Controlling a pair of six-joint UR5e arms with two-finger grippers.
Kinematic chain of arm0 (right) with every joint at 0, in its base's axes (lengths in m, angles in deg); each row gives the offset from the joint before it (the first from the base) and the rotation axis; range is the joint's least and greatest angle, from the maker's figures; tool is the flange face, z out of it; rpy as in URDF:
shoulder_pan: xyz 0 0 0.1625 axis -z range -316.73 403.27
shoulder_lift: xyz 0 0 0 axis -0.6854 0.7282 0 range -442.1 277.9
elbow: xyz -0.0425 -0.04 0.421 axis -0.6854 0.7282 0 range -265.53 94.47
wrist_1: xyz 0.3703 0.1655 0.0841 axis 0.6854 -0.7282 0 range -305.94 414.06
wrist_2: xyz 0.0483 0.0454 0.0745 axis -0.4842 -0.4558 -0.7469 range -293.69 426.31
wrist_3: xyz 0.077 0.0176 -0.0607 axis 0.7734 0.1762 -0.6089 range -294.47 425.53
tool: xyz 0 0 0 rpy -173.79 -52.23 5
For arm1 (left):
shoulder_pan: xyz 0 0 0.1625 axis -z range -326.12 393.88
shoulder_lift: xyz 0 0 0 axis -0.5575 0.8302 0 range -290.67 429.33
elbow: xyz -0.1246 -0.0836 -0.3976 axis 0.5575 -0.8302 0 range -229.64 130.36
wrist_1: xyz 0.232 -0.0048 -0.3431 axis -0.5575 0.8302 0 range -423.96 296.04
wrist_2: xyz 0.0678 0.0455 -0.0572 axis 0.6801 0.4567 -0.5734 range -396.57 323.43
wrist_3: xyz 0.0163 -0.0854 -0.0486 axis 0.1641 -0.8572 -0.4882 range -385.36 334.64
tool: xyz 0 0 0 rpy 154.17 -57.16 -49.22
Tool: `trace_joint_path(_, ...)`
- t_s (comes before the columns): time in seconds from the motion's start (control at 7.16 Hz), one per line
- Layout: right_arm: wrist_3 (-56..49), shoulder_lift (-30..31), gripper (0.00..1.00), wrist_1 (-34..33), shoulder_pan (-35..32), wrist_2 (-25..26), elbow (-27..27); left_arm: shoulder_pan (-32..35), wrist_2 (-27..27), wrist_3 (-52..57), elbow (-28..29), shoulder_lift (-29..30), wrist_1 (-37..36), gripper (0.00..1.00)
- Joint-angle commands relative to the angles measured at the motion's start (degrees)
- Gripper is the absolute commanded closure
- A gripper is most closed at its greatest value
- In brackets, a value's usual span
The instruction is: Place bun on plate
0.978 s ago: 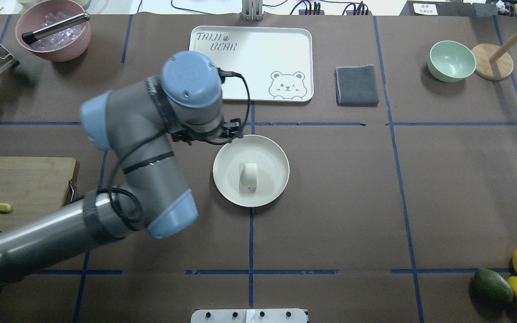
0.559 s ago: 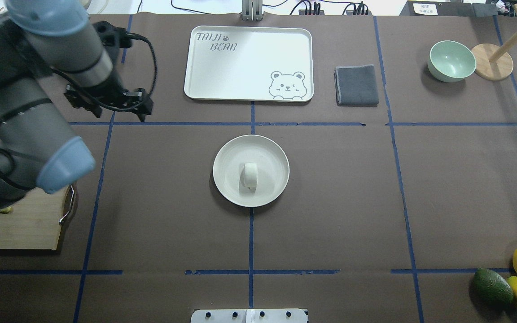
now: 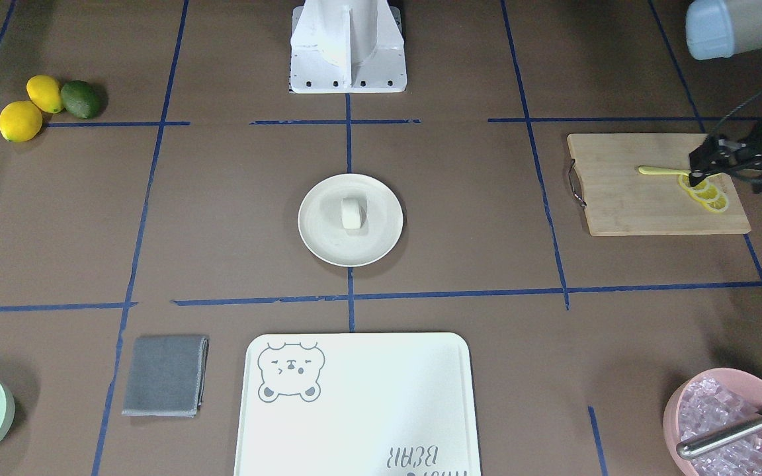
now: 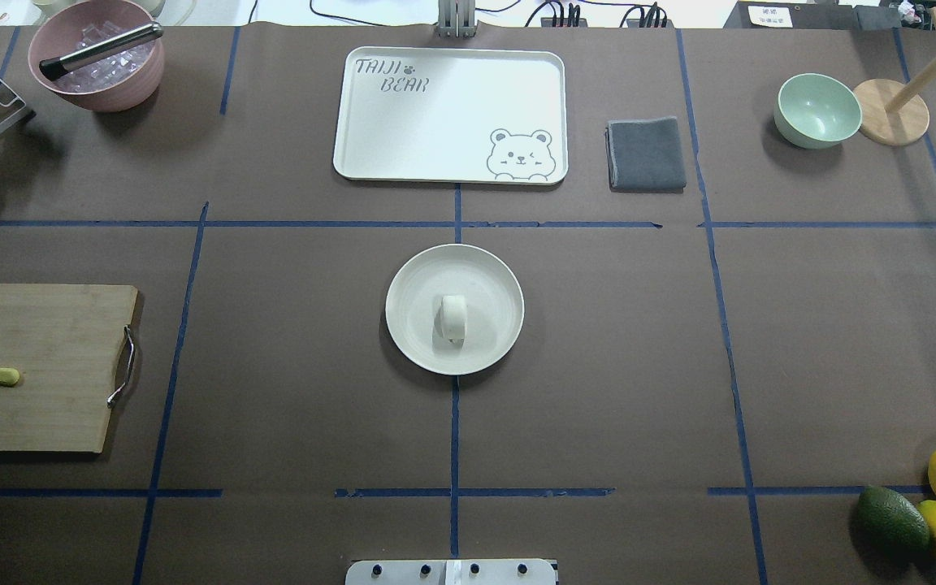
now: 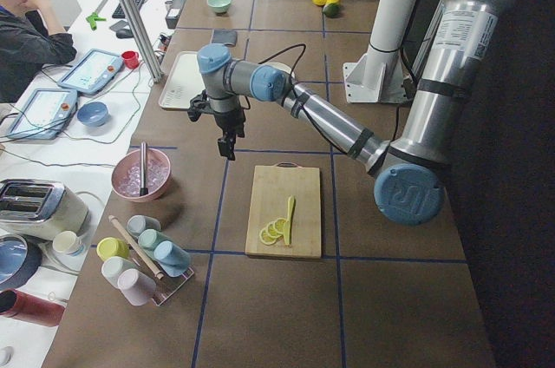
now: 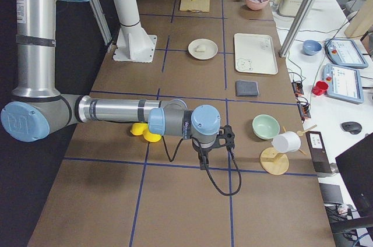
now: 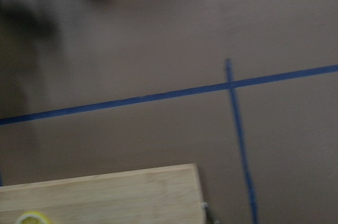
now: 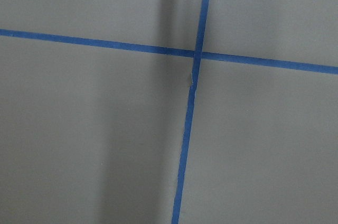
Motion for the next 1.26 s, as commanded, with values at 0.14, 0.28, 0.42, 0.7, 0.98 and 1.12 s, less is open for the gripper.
trace_joint_path(0.14,0.1,0.0,0.00,0.8,-0.3,0.1,-0.2,13.5,-9.0,19.3,16.0,-8.6,12.7,0.00)
trace_joint_path(0.28,0.2,0.0,0.00,0.8,-0.3,0.1,-0.2,15.0,-9.6,19.5,19.5,-11.6,20.7,0.00)
trace_joint_path(0.42,0.2,0.0,0.00,0.8,-0.3,0.1,-0.2,15.5,-9.6,18.8,19.8,-13.3,23.1,0.00)
trace_joint_path(0.7,0.1,0.0,0.00,0.8,-0.3,0.1,-0.2,18.1,-9.1,13.7,19.3,-13.5,23.2,0.00)
trace_joint_path(0.98,0.2,0.0,0.00,0.8,-0.4,0.2,-0.2,18.6,-2.7,10.0,16.9,-13.5,22.1,0.00)
trace_joint_path(1.12,0.2,0.0,0.00,0.8,-0.5,0.2,-0.3,18.6,-1.3,10.0,16.8,-13.4,20.6,0.00)
